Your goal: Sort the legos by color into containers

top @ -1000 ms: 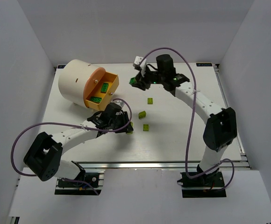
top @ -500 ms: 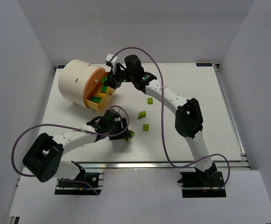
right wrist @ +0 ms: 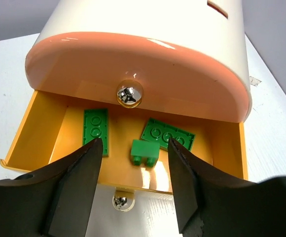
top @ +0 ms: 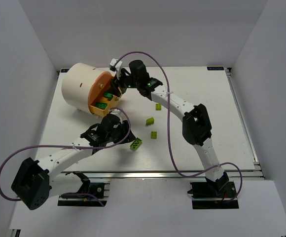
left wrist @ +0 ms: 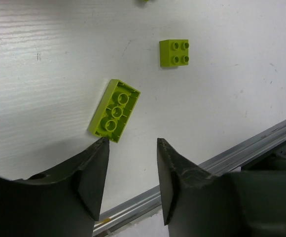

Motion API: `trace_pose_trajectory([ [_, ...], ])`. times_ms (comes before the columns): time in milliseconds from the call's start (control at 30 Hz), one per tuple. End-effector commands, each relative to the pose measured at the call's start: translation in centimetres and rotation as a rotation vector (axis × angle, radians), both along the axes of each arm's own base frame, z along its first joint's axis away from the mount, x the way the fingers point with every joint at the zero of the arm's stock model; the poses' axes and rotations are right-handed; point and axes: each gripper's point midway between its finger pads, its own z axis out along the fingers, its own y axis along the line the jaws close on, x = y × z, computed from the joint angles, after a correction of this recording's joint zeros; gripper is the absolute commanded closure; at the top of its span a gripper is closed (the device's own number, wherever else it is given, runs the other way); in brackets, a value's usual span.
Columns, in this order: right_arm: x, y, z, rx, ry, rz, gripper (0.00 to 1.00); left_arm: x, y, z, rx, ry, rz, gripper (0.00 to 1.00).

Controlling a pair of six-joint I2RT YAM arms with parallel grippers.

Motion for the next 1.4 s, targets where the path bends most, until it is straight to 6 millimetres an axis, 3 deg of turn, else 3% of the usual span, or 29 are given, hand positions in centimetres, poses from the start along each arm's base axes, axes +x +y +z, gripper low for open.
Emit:
trace_pose_trajectory([
  [0, 0.5, 0.3, 5.9, 0.11, -0.106, -0.011, 0.39, 0.9, -0.1, 1.8, 0.0, -0.059, -0.001, 0.48],
  [67, 0.9, -0.3, 7.3, 0.129, -0.112, -0.041, 0.42, 1.1, -0.2, 2.3, -0.003, -0.078, -0.004, 0.59],
  [100, 1.3, -1.0, 8.3, 0.147, -0.105, -0.071, 0.46, 1.7, 0.0, 2.8, -0.005, -0.091, 0.005, 0.69],
  [167, 3.4, -3.5, 10.3, 0.17, -0.106, -0.184, 0.81, 2.5, 0.6, 3.0, 0.035, -0.121, 0.03, 0.81],
  [200, 4.7, -5.4, 10.8, 0.17, -0.095, -0.248, 1.0, 3.0, 0.6, 3.8, 0.042, -0.142, 0.034, 0.93],
  [233, 6.3, -8.0, 11.6, 0.18, -0.077, -0.349, 1.0, 3.7, 0.9, 3.6, 0.075, -0.153, 0.038, 0.96],
  [267, 6.8, -9.4, 11.3, 0.16, -0.049, -0.388, 1.0, 4.1, 1.3, 3.3, 0.111, -0.153, 0.051, 1.0],
  [300, 7.8, -12.0, 10.0, 0.124, 0.002, -0.449, 1.0, 4.8, 1.2, 4.0, 0.121, -0.17, 0.052, 1.0],
  [333, 8.9, -15.3, 10.8, 0.119, 0.007, -0.533, 1.0, 5.4, 1.5, 3.7, 0.154, -0.171, 0.052, 1.0],
  [367, 8.8, -16.6, 8.4, 0.07, 0.052, -0.553, 1.0, 5.7, 1.6, 2.6, 0.197, -0.145, 0.046, 1.0],
  [400, 9.2, -19.1, 7.4, 0.04, 0.08, -0.584, 1.0, 6.8, 1.8, 3.3, 0.214, -0.162, 0.068, 1.0],
  [433, 8.6, -21.5, 7.1, 0.011, 0.11, -0.591, 1.0, 7.6, 2.2, 3.3, 0.242, -0.169, 0.072, 1.0],
  [467, 7.7, -22.7, 4.2, -0.042, 0.171, -0.594, 1.0, 8.0, 2.3, 2.3, 0.281, -0.143, 0.07, 1.0],
  [500, 7.4, -24.8, 3.1, -0.061, 0.202, -0.607, 1.0, 8.8, 3.0, 2.3, 0.314, -0.141, 0.092, 1.0],
  [533, 6.1, -26.3, 3.6, -0.064, 0.205, -0.584, 1.0, 10.3, 3.2, 3.6, 0.328, -0.169, 0.103, 1.0],
  [567, 4.7, -27.2, 0.5, -0.106, 0.265, -0.573, 1.0, 10.5, 3.4, 2.4, 0.379, -0.134, 0.092, 1.0],
  [600, 3.7, -28.2, -0.1, -0.103, 0.282, -0.55, 1.0, 11.4, 4.2, 2.4, 0.421, -0.136, 0.097, 1.0],
  [633, 2.8, -29.3, 1.1, -0.087, 0.253, -0.547, 1.0, 12.5, 4.4, 3.6, 0.432, -0.151, 0.107, 1.0],
  [667, 1.9, -29.7, 0.5, -0.098, 0.247, -0.53, 1.0, 13.0, 4.4, 3.8, 0.451, -0.157, 0.099, 1.0],
  [700, 0.7, -30.5, -1.7, -0.121, 0.289, -0.527, 1.0, 13.7, 4.9, 3.6, 0.49, -0.156, 0.089, 1.0],
  [733, -0.3, -31.0, -1.0, -0.108, 0.28, -0.509, 1.0, 14.6, 5.5, 4.5, 0.507, -0.163, 0.102, 1.0],
  [867, -2.6, -32.0, -2.4, -0.12, 0.311, -0.481, 1.0, 16.1, 7.0, 5.3, 0.59, -0.171, 0.102, 0.92],
  [1067, -3.4, -33.0, -3.3, -0.116, 0.368, -0.466, 1.0, 17.1, 10.2, 5.7, 0.738, -0.152, 0.141, 0.71],
  [1100, -3.4, -33.2, -3.5, -0.115, 0.384, -0.463, 1.0, 17.3, 10.7, 6.1, 0.749, -0.156, 0.148, 0.61],
  [1200, -3.3, -33.2, -3.8, -0.113, 0.405, -0.45, 1.0, 17.6, 11.9, 6.2, 0.797, -0.151, 0.166, 0.47],
  [1367, -3.0, -33.4, -4.0, -0.12, 0.44, -0.455, 1.0, 18.1, 13.8, 5.7, 0.883, -0.123, 0.206, 0.37],
])
